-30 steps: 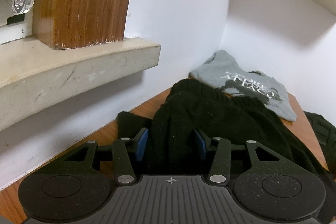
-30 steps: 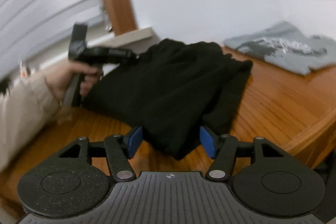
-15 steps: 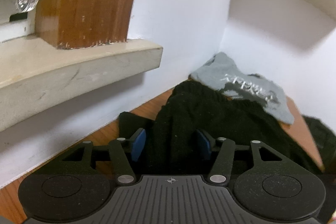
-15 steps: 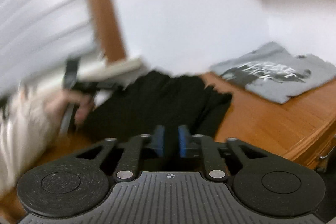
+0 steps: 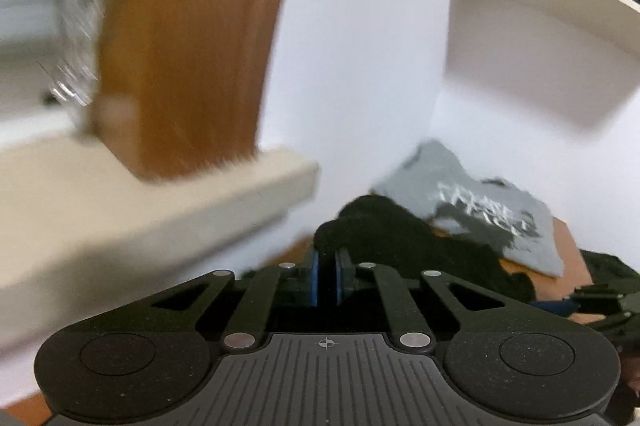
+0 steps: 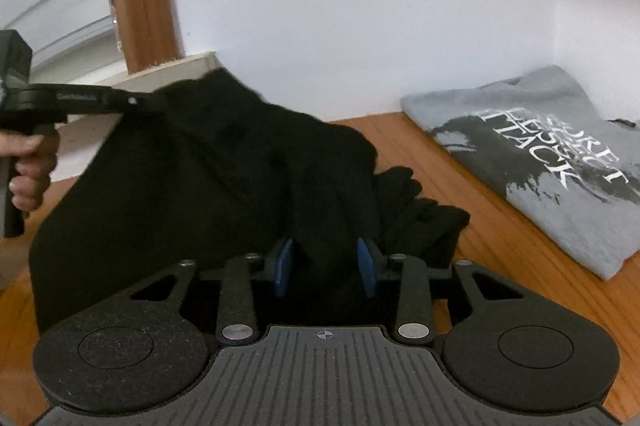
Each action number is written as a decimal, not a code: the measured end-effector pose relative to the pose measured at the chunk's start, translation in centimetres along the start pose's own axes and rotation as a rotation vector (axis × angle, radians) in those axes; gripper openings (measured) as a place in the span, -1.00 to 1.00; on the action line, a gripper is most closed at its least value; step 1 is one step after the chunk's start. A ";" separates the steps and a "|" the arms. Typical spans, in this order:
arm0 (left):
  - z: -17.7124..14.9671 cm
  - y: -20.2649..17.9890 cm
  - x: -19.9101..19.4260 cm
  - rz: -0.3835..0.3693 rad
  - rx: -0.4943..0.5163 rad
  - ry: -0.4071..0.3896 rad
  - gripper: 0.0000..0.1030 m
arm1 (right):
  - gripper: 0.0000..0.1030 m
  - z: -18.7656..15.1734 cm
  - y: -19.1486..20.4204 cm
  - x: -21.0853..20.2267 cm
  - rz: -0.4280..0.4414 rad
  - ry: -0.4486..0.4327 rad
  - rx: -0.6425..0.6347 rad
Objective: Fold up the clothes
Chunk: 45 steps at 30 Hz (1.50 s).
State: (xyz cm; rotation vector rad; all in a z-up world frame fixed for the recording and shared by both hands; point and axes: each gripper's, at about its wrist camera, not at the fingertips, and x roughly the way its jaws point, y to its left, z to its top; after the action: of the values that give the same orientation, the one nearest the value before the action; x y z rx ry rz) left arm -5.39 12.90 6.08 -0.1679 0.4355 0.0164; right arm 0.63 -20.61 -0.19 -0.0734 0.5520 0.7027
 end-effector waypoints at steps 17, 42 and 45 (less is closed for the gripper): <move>-4.1 -4.7 -4.3 0.025 0.233 0.121 -0.48 | -0.29 -0.3 0.9 -0.3 -0.014 -0.011 0.017; -6.4 -3.2 -4.1 0.009 0.219 0.116 -0.47 | -0.27 -0.2 0.9 -0.5 -0.031 -0.019 0.007; -6.4 -3.1 -4.1 0.008 0.213 0.115 -0.47 | -0.27 -0.2 0.9 -0.5 -0.031 -0.019 0.007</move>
State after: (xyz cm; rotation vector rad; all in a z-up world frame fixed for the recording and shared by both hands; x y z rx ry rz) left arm -11.65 8.83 2.60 0.0433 0.5496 -0.0324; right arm -0.36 -20.26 0.01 -0.0687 0.5343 0.6709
